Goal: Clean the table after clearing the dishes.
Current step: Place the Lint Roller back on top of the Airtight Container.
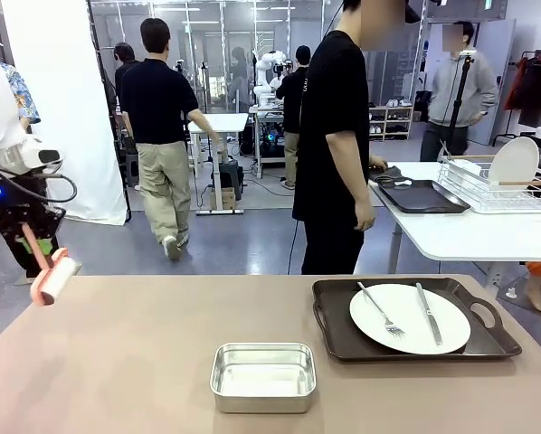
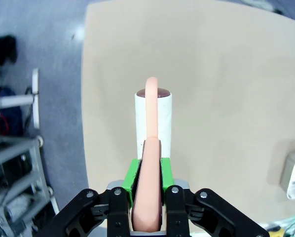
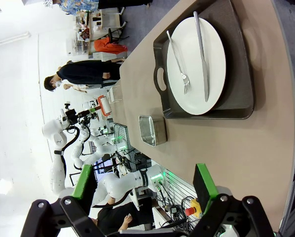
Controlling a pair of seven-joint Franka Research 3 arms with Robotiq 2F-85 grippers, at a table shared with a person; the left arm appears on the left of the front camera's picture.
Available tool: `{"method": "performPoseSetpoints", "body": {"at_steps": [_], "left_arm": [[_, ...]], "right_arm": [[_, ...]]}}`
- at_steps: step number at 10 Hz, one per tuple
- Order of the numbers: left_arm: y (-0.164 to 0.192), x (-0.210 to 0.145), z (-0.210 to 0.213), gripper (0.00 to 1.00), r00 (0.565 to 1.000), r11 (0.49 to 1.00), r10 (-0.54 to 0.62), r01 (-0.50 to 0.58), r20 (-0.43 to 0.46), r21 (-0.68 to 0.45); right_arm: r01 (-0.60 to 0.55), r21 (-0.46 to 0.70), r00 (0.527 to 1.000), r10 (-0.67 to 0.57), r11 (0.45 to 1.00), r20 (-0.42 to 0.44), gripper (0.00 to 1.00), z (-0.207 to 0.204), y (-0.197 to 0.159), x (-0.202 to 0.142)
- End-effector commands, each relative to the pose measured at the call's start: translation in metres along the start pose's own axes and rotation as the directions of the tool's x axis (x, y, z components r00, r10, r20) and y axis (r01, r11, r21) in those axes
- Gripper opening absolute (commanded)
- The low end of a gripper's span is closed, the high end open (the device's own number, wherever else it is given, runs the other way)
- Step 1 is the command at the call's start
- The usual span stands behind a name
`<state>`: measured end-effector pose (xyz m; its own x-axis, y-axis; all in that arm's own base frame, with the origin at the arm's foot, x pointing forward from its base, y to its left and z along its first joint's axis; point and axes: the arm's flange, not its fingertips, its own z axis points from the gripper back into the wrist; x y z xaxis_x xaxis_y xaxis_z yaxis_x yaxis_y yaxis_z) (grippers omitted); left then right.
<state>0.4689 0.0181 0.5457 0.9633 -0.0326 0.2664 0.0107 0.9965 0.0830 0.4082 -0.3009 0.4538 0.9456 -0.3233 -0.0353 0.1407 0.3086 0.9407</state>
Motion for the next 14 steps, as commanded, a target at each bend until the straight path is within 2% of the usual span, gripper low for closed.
{"method": "performPoseSetpoints", "body": {"at_steps": [1, 3, 4, 5, 6, 8, 9, 11, 14], "left_arm": [[-0.012, -0.006, 0.034, 0.22, 0.98, 0.972, -0.191, 0.196, 0.051, -0.128], [-0.031, -0.015, 0.06, 0.22, 0.941, 0.928, -0.331, 0.338, 0.068, -0.156], [-0.052, -0.02, 0.068, 0.22, 0.912, 0.9, -0.401, 0.411, 0.09, -0.147], [-0.087, -0.028, 0.075, 0.22, 0.854, 0.84, -0.497, 0.518, 0.155, -0.161], [-0.111, -0.032, 0.079, 0.22, 0.808, 0.794, -0.564, 0.587, 0.168, -0.158], [-0.161, -0.041, 0.086, 0.22, 0.679, 0.666, -0.698, 0.732, 0.226, -0.144], [-0.186, -0.048, 0.088, 0.22, 0.601, 0.585, -0.763, 0.798, 0.236, -0.143], [-0.224, -0.067, 0.091, 0.22, 0.475, 0.451, -0.842, 0.88, 0.254, -0.151], [-0.284, -0.088, 0.091, 0.22, 0.264, 0.225, -0.904, 0.963, 0.336, -0.15]], "right_arm": [[-0.005, 0.002, 1.0, 0.005, 1.0, 0.001, 1.0, 0.0, 0.003, -0.002], [-0.005, 0.002, 1.0, 0.005, 1.0, 0.001, 1.0, 0.0, 0.003, -0.002], [-0.005, 0.002, 1.0, 0.005, 1.0, 0.001, 1.0, 0.0, 0.003, -0.002], [-0.005, 0.002, 1.0, 0.005, 1.0, 0.001, 1.0, 0.0, 0.003, -0.002], [-0.005, 0.002, 1.0, 0.005, 1.0, 0.001, 1.0, 0.0, 0.003, -0.002], [-0.005, 0.002, 1.0, 0.005, 1.0, 0.001, 1.0, 0.0, 0.003, -0.002], [-0.005, 0.002, 1.0, 0.005, 1.0, 0.001, 1.0, 0.0, 0.003, -0.002], [-0.005, 0.002, 1.0, 0.005, 1.0, 0.001, 1.0, 0.0, 0.003, -0.002], [-0.005, 0.002, 1.0, 0.005, 1.0, 0.001, 1.0, 0.0, 0.003, -0.002]]}}
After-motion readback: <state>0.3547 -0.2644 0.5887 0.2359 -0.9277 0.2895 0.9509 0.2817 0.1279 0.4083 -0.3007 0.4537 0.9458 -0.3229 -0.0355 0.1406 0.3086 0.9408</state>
